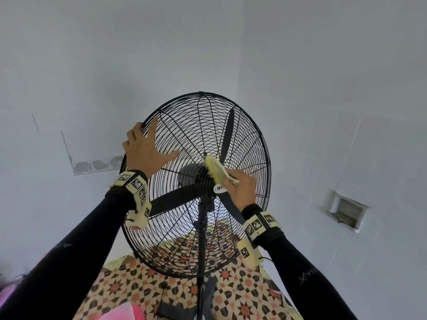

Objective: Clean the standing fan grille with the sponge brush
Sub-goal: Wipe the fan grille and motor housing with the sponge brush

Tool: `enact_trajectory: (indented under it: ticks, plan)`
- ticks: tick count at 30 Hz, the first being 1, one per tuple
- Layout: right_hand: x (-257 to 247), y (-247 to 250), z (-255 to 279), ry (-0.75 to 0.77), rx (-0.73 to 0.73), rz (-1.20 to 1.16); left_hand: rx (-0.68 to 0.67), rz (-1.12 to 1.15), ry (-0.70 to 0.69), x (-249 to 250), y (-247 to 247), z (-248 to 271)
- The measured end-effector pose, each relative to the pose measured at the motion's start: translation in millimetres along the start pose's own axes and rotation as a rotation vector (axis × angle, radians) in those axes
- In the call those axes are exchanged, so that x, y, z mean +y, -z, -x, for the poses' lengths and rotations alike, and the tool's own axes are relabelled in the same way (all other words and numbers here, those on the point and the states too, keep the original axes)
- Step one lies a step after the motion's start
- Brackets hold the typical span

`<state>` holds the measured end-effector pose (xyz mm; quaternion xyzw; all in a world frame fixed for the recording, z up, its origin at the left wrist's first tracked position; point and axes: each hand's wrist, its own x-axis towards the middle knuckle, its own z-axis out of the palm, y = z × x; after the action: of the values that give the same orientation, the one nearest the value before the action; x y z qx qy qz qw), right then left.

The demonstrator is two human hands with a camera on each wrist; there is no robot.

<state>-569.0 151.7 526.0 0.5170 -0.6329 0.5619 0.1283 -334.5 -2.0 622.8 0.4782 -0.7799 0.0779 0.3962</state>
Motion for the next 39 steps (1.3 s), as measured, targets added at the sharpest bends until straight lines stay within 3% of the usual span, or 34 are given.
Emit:
enact_trajectory:
  ticks: [3,8,12,18,22,27,31,36,39]
  plan:
    - [7.5,1.7,1.8,-0.094,0.160,0.026,0.004,-0.002,-0.016,2.0,-0.2,2.3]
    - [5.6,-8.3,10.5,-0.027,-0.046,0.077,0.002,-0.005,-0.003,2.9,-0.5,-0.3]
    - [9.9,1.2,2.9,-0.126,0.109,0.062,0.001,0.008,-0.012,3.7,-0.4,2.5]
    - [5.1,-5.0,9.8,-0.005,-0.037,0.099,0.000,0.005,0.001,1.7,0.8,0.5]
    - [3.0,-3.1,3.9,-0.090,0.129,0.070,0.011,0.010,-0.022,3.5,-0.3,3.8]
    - [-3.8,-12.7,3.2,-0.035,0.001,0.082,-0.004,0.010,0.000,1.8,0.5,0.8]
    - [-5.1,-5.0,-9.7,-0.102,0.139,0.039,0.006,0.014,-0.022,1.7,-0.9,2.7]
    - [-12.6,6.4,-30.4,-0.171,-0.072,-0.024,-0.009,0.010,-0.001,0.1,-1.9,-2.2]
    - [-16.0,9.9,-32.9,-0.172,0.073,0.022,-0.002,0.011,-0.016,0.3,-2.4,-0.2]
